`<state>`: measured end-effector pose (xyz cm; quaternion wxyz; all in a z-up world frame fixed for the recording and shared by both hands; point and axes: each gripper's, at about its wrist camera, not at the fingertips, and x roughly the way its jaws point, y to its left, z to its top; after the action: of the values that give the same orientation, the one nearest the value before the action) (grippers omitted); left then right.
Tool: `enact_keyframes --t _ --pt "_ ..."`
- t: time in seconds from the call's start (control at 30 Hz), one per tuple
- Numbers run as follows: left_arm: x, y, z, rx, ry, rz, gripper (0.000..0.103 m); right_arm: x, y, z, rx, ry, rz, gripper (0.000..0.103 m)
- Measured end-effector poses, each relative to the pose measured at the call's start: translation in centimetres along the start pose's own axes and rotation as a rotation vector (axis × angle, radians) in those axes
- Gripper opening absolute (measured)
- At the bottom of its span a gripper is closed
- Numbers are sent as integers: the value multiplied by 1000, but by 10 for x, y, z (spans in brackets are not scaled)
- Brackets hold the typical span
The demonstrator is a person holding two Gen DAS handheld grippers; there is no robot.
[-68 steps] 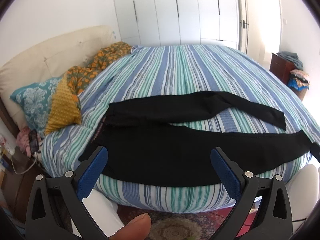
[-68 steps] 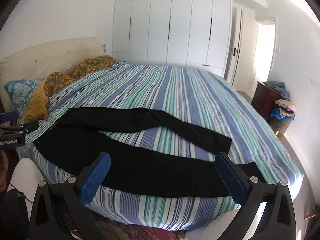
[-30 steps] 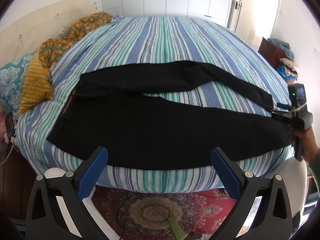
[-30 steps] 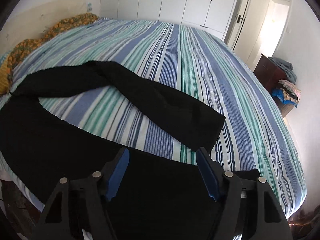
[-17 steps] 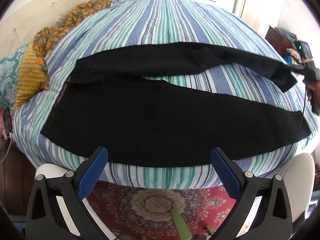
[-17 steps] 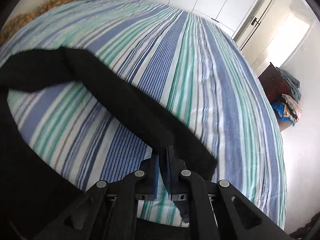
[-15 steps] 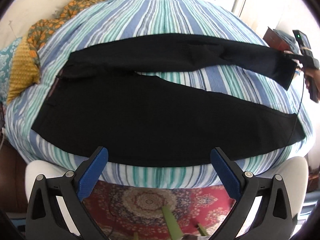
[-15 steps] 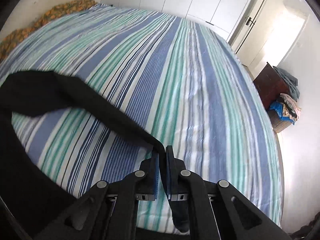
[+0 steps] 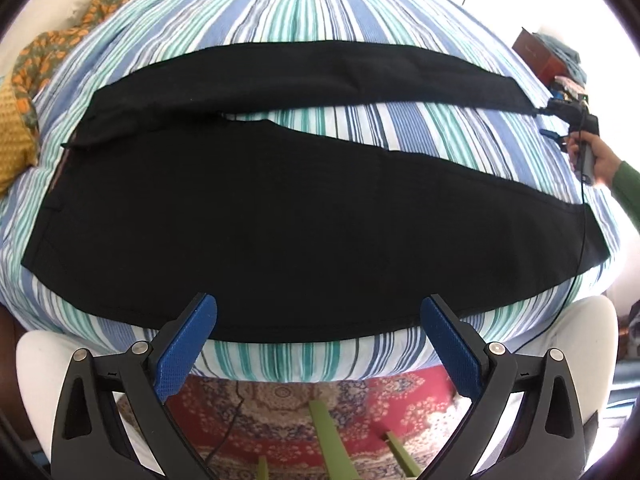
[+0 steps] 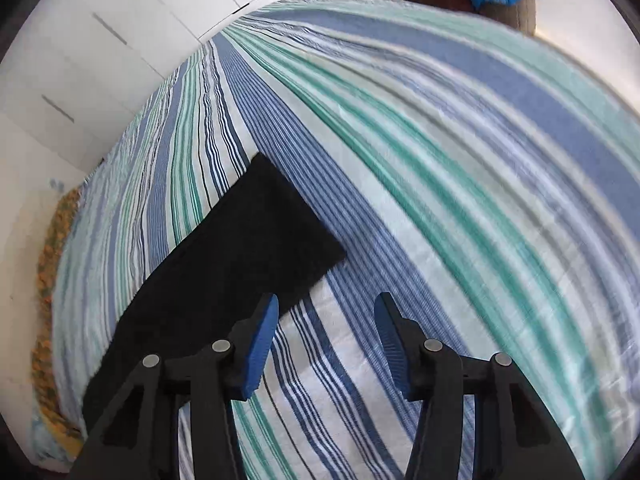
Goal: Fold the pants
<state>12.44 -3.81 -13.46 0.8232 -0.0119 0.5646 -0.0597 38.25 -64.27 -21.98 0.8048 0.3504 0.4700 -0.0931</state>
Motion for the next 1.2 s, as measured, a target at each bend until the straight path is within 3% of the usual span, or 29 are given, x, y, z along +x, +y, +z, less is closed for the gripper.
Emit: enact_keyframes --t 0.13,0.17,0.23,0.3,0.33,0.37,0.4,0.43,0.47,0.57,0.67,0.77,0.83,0.93,1.0,1.07,1.1,1.2 --pt "7 -4 0 10 6 34 102 27 -9 -4 147 -40 146 51" --pt "10 -4 0 9 16 39 102 33 -5 -2 168 -39 151 45" --pt "15 -1 3 9 30 48 102 37 11 9 137 -31 115 10" --pt "20 2 8 16 24 61 102 25 45 21 -96 -80 -21 10" --pt "24 5 13 19 19 70 102 27 54 25 -212 -90 -120 11" --pt "27 11 21 22 10 80 102 32 59 25 -269 -72 -182 21" --pt "31 18 32 22 -6 95 102 37 59 24 -281 -51 -231 33" --pt "35 27 46 17 -33 116 102 40 58 22 -273 -47 -284 52" --pt "38 40 65 4 -74 148 102 39 59 19 -259 -66 -329 57" --pt "55 84 121 -50 -192 257 102 19 84 -1 -316 -192 -408 58" --pt "86 133 168 -118 -261 367 102 17 141 -38 -481 -218 -273 58" --pt "126 175 186 -175 -227 407 102 39 222 -91 -606 -95 -7 63" --pt "157 194 182 -189 -157 372 103 63 281 -139 -699 41 151 66" --pt "166 210 167 -235 -226 266 103 99 352 -217 -816 222 305 66" --pt "166 208 165 -230 -233 272 103 120 381 -258 -848 304 351 66" --pt "165 208 163 -226 -241 273 103 145 397 -285 -892 366 322 66" --pt "166 209 163 -226 -244 272 103 150 398 -294 -931 353 293 66" --pt "167 207 163 -226 -260 272 103 157 391 -274 -966 307 270 62"
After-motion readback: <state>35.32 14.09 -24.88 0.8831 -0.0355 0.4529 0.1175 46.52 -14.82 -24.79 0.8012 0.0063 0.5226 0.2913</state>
